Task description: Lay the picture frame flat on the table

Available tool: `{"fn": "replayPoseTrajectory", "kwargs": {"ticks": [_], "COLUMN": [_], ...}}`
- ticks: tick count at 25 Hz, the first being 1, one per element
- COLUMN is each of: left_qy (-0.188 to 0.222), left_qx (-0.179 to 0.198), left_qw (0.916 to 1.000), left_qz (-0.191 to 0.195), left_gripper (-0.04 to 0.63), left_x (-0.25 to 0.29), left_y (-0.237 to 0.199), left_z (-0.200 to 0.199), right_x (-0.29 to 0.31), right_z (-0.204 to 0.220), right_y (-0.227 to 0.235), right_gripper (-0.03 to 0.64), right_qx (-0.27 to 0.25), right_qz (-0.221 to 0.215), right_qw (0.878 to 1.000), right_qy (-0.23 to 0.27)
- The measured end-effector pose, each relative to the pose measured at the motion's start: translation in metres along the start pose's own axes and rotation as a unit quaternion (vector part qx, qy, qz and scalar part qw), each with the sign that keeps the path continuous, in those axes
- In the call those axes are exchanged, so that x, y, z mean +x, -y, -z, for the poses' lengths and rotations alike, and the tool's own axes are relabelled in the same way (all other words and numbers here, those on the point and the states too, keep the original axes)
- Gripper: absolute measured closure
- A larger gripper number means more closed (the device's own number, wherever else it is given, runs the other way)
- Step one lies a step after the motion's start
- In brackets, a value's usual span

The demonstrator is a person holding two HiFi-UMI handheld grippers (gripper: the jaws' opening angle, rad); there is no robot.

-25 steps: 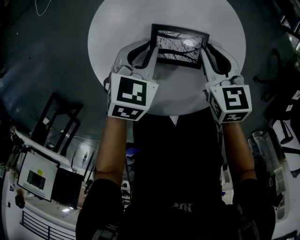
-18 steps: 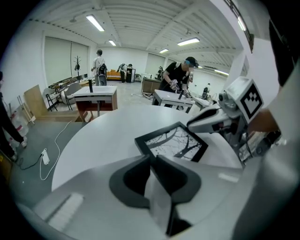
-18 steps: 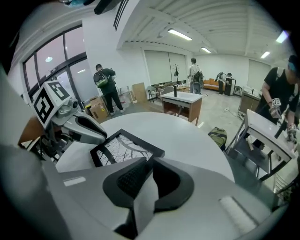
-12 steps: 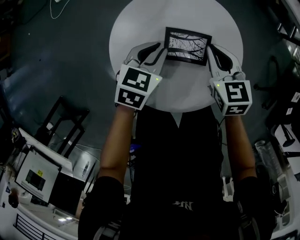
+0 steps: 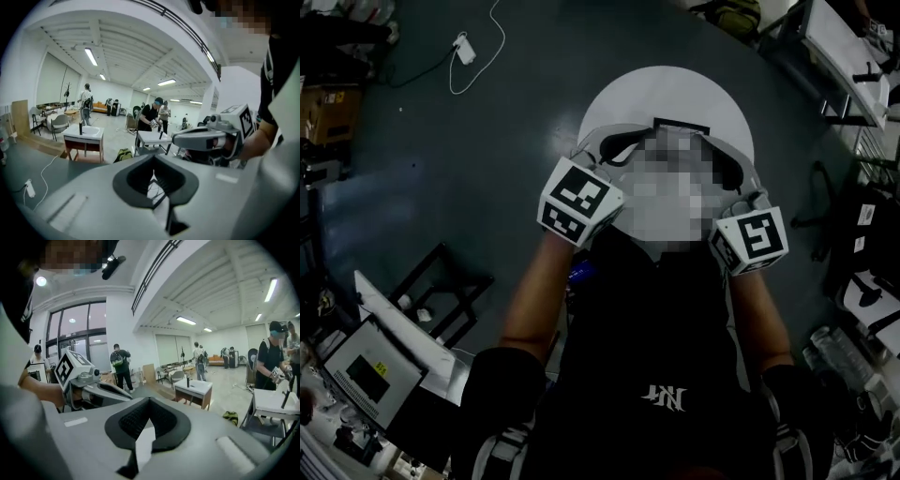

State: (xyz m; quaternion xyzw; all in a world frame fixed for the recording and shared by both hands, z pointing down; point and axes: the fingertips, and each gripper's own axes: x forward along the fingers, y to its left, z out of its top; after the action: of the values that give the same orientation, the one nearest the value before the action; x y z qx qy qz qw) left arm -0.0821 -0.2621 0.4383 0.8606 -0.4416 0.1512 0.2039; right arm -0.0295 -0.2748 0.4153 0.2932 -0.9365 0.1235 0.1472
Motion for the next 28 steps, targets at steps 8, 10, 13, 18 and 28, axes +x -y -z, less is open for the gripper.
{"fn": "replayPoseTrajectory", "kwargs": {"ticks": [8, 10, 13, 18, 28], "left_qy": [0.097, 0.109, 0.119, 0.133, 0.149], "left_qx": [0.073, 0.086, 0.079, 0.072, 0.06], "left_qw": [0.9916, 0.9888, 0.9865, 0.979, 0.9649], "left_qz": [0.043, 0.057, 0.08, 0.137, 0.208], "left_gripper": [0.594, 0.594, 0.594, 0.594, 0.594], "left_x": [-0.122, -0.142, -0.169, -0.185, -0.2], "left_y": [0.038, 0.05, 0.07, 0.102, 0.181], "left_z": [-0.105, -0.117, -0.122, -0.126, -0.111], "right_x": [-0.08, -0.102, -0.135, -0.184, -0.257], "right_z": [-0.121, -0.132, -0.14, -0.153, -0.142], "right_y": [-0.071, -0.082, -0.102, -0.121, -0.16], "right_gripper": [0.618, 0.618, 0.617, 0.617, 0.617], "right_qx": [-0.009, -0.012, -0.004, -0.013, 0.019], "right_qz": [0.01, 0.015, 0.018, 0.038, -0.056], "right_qw": [0.995, 0.994, 0.991, 0.984, 0.974], "right_qy": [0.098, 0.112, 0.131, 0.175, 0.219]}}
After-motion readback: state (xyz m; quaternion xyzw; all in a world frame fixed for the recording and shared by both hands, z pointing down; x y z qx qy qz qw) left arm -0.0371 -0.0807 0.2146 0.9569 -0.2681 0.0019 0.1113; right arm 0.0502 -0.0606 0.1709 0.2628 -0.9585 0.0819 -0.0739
